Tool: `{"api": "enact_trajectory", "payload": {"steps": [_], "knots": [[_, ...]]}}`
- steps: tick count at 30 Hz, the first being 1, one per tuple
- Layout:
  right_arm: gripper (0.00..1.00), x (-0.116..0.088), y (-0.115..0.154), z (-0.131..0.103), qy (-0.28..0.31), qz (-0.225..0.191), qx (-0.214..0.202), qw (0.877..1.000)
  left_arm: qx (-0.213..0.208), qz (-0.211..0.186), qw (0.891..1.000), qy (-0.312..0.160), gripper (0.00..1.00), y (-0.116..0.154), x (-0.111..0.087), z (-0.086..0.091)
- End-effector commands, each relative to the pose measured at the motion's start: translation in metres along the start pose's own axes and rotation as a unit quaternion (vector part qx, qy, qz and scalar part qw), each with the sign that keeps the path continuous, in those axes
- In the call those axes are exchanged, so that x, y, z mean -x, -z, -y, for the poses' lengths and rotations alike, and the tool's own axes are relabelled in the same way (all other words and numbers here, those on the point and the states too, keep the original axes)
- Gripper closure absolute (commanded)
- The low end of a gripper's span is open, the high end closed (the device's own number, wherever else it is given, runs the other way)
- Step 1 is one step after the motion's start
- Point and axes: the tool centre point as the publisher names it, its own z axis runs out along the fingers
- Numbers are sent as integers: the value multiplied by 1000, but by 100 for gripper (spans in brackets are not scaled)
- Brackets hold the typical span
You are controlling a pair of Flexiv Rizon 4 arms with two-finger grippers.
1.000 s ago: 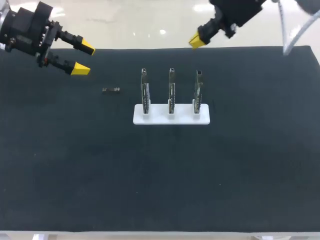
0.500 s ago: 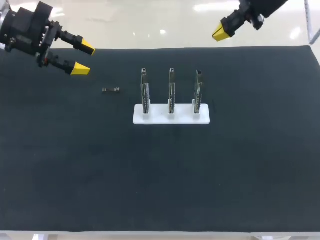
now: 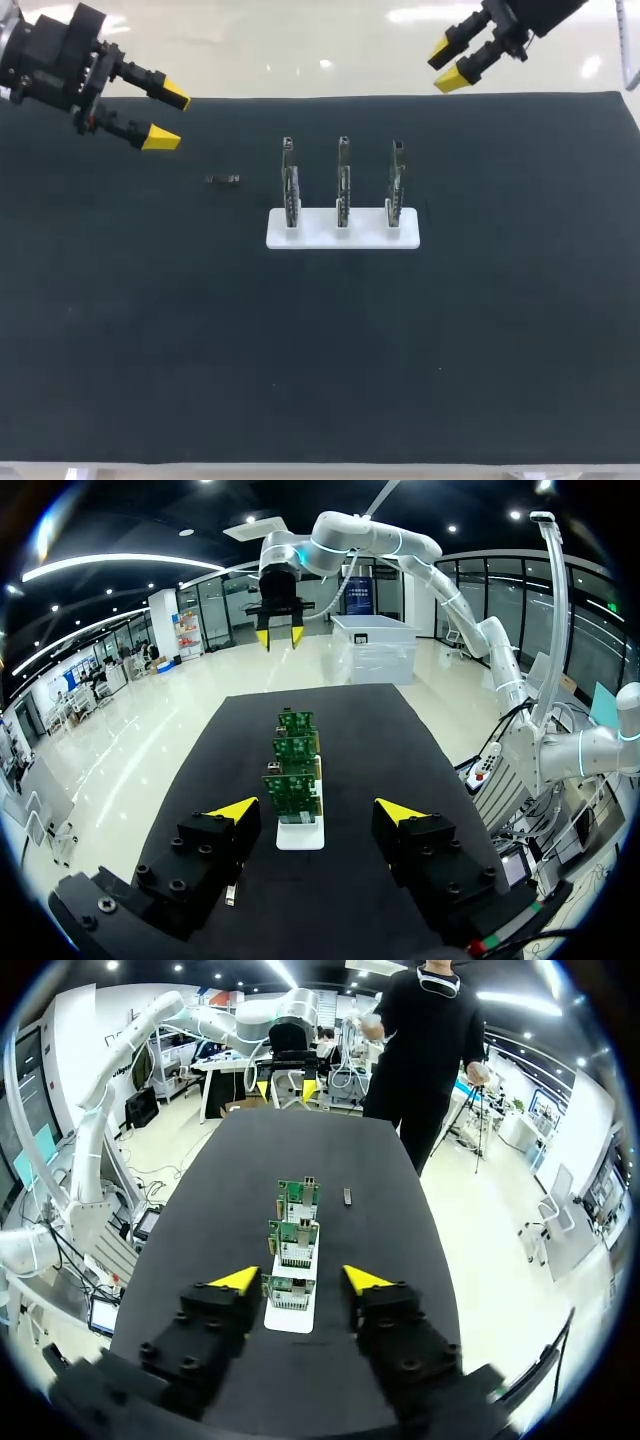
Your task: Pick up the optical module with the left hand, and insert it into the network port with the right hand.
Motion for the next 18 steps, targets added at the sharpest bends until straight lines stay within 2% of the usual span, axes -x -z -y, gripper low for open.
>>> {"api": "enact_trajectory", "payload": {"steps": [1, 5, 9, 14, 18], "knots": [[0, 0, 0, -1, 0, 1, -1, 1000, 0, -2, 1000, 1, 0, 0, 0, 0], [0, 0, 0, -1, 0, 1, -1, 1000, 0, -2, 1000, 1, 0, 0, 0, 0], [0, 0, 0, -1, 0, 1, -1, 1000, -5, -24, 1000, -15, 0, -8, -4, 6], [0, 0, 0, -1, 0, 1, -1, 1000, -1, -66, 998, -12, 0, -8, -17, -2], [0, 0, 0, -1, 0, 1, -1, 1000, -2, -113, 994, 2, 0, -5, -32, -16]]}}
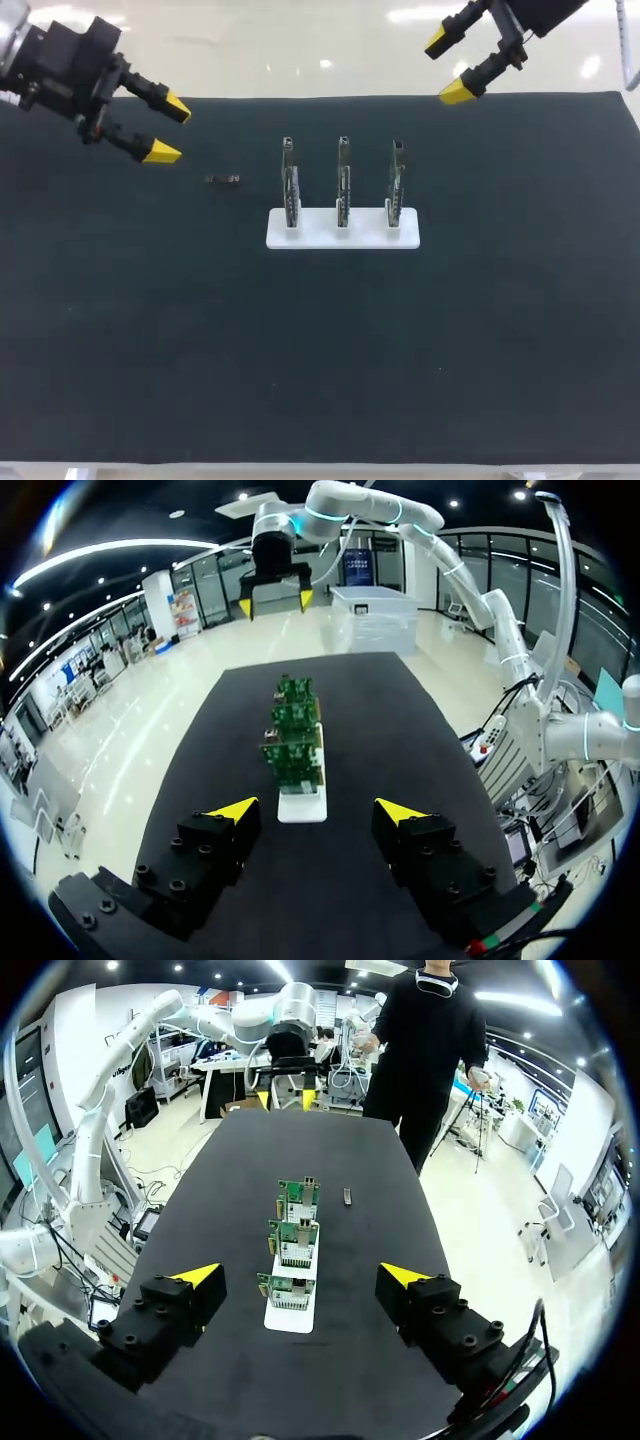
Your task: Pick up the optical module with the left hand, and insert it into the network port with the right hand.
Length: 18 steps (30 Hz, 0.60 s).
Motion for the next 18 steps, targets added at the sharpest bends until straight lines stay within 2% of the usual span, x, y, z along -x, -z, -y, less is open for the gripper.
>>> {"api": "enact_trajectory", "payload": {"steps": [1, 6, 12, 18], "knots": [[0, 0, 0, -1, 0, 1, -1, 1000, -6, -47, 999, 10, 0, -1, -9, -18], [0, 0, 0, -1, 0, 1, -1, 1000, -16, -125, 992, 29, 0, -9, -32, -38], [0, 0, 0, -1, 0, 1, -1, 1000, -14, -181, 983, 24, 0, -18, -60, -62], [0, 0, 0, -1, 0, 1, -1, 1000, -23, -227, 973, 24, 0, -25, -81, -76]]}}
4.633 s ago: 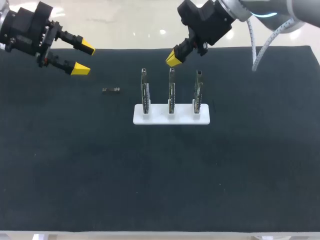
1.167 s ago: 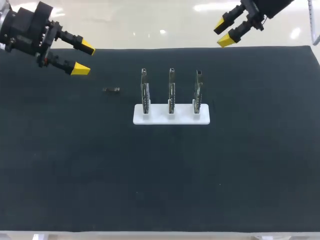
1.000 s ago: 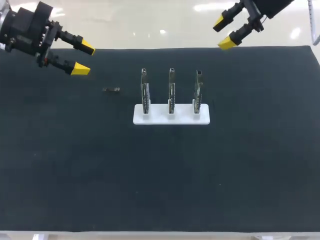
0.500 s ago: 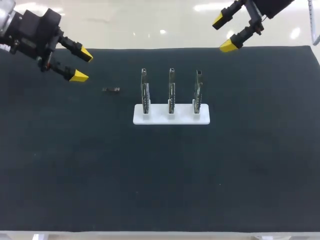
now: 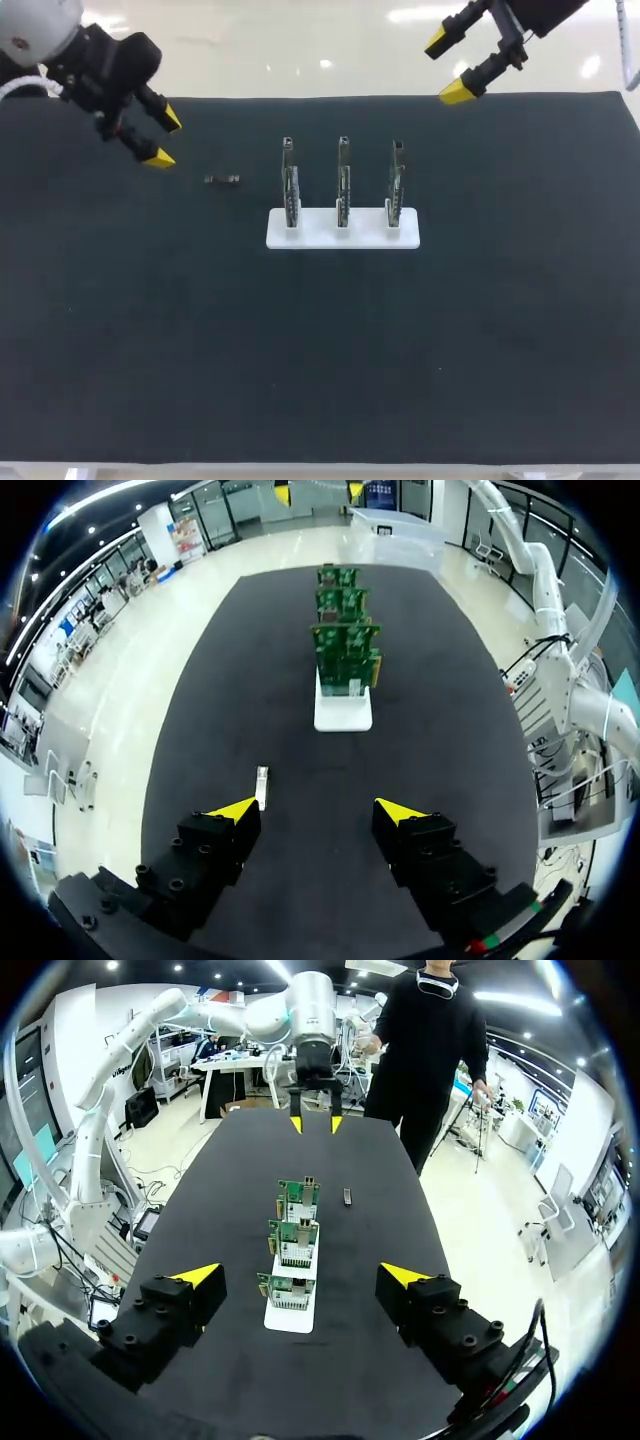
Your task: Pick up the optical module with the left hand, and insert it into the network port with the right hand.
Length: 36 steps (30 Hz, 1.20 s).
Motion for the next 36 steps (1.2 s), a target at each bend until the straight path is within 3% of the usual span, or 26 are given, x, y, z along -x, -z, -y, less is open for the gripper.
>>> {"api": "enact_trajectory", "payload": {"steps": [1, 15, 36], "knots": [[0, 0, 0, -1, 0, 1, -1, 1000, -41, -44, 998, 0, 0, -11, -3, -24], [0, 0, 0, -1, 0, 1, -1, 1000, -60, -149, 987, 4, 0, -52, -41, -49], [0, 0, 0, -1, 0, 1, -1, 1000, -100, -169, 980, 23, 0, -86, -36, -71]]}}
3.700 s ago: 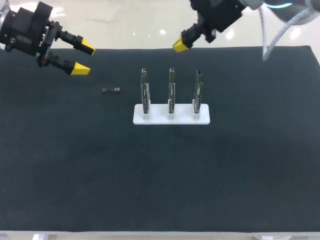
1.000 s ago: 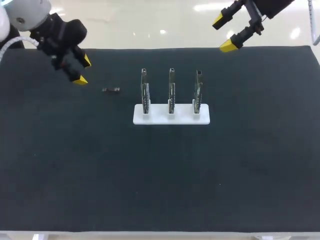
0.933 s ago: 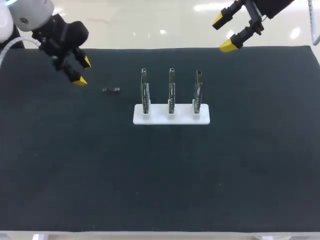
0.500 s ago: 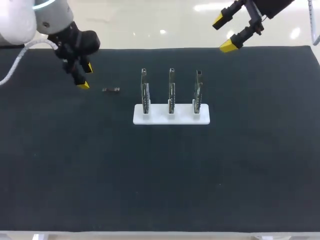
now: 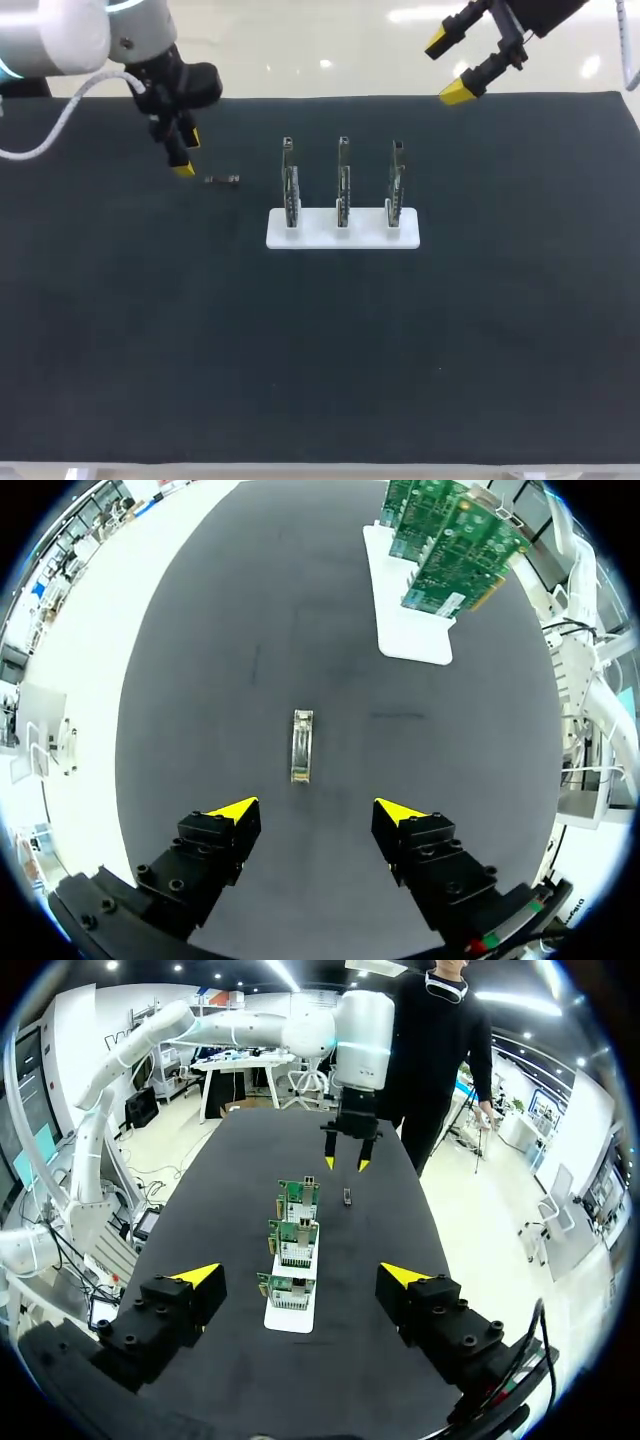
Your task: Pick up the optical module with the left hand, and insert it into the network port with the right hand.
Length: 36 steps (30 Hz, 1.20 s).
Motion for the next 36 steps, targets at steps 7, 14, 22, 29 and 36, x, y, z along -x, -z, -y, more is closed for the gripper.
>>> {"api": "enact_trajectory", "payload": {"steps": [7, 14, 22, 29, 36], "knots": [[0, 0, 0, -1, 0, 1, -1, 1000, -34, 5, 999, 4, 0, -14, 8, -13], [0, 0, 0, -1, 0, 1, -1, 1000, -34, 5, 999, 4, 0, -14, 8, -13], [0, 0, 0, -1, 0, 1, -1, 1000, -33, 7, 999, 0, 0, -10, 8, -6], [0, 0, 0, -1, 0, 1, -1, 1000, -22, 3, 1000, -2, 0, -11, 12, -2], [0, 0, 0, -1, 0, 1, -1, 1000, -12, -13, 1000, 6, 0, -23, 12, -10]]}}
